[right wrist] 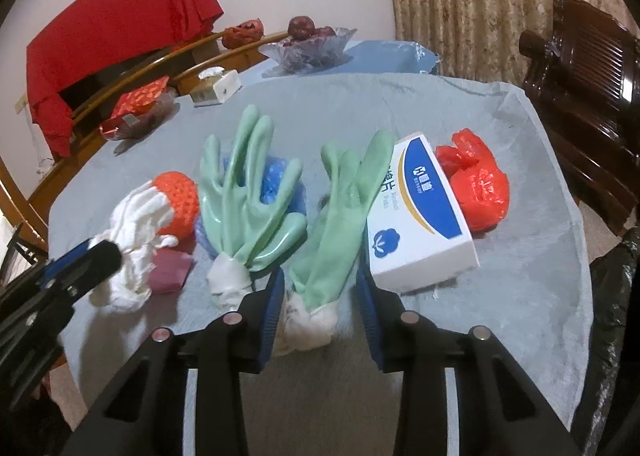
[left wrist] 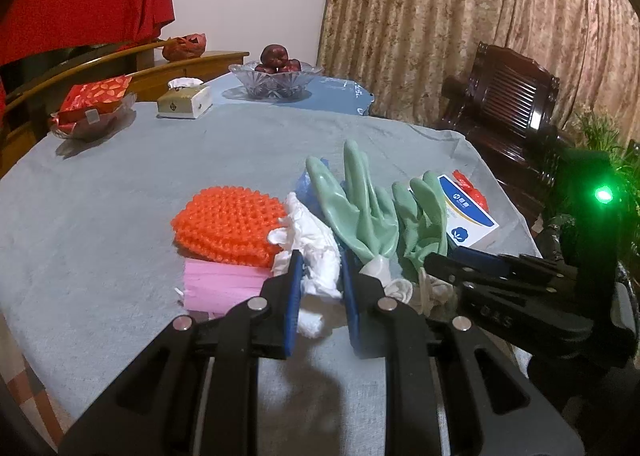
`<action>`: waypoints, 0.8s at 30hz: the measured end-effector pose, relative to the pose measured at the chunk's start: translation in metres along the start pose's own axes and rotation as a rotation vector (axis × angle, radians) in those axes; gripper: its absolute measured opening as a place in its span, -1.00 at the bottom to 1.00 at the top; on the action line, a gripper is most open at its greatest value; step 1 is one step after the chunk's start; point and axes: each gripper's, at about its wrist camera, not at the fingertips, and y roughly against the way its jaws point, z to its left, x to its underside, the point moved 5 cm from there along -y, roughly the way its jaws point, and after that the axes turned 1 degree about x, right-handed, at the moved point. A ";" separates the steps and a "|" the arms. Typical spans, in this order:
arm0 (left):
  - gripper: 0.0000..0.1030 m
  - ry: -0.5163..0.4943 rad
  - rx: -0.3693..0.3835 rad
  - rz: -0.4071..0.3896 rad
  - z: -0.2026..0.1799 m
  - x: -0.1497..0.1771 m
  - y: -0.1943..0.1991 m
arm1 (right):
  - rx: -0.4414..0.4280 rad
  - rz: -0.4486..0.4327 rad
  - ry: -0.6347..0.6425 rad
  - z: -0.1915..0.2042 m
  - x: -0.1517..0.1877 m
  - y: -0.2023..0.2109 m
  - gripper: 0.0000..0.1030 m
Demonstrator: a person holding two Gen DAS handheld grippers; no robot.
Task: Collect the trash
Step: 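Grasp a green rubber glove with the right tool while the left tool holds the white glove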
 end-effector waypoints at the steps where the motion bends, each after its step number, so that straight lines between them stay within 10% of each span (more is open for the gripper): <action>1: -0.64 0.002 0.003 0.002 0.001 0.000 0.000 | 0.004 0.010 0.004 0.001 -0.001 -0.004 -0.28; 24: -0.64 -0.016 0.037 -0.062 -0.020 -0.020 0.024 | -0.069 -0.096 0.003 -0.001 -0.029 0.064 -0.65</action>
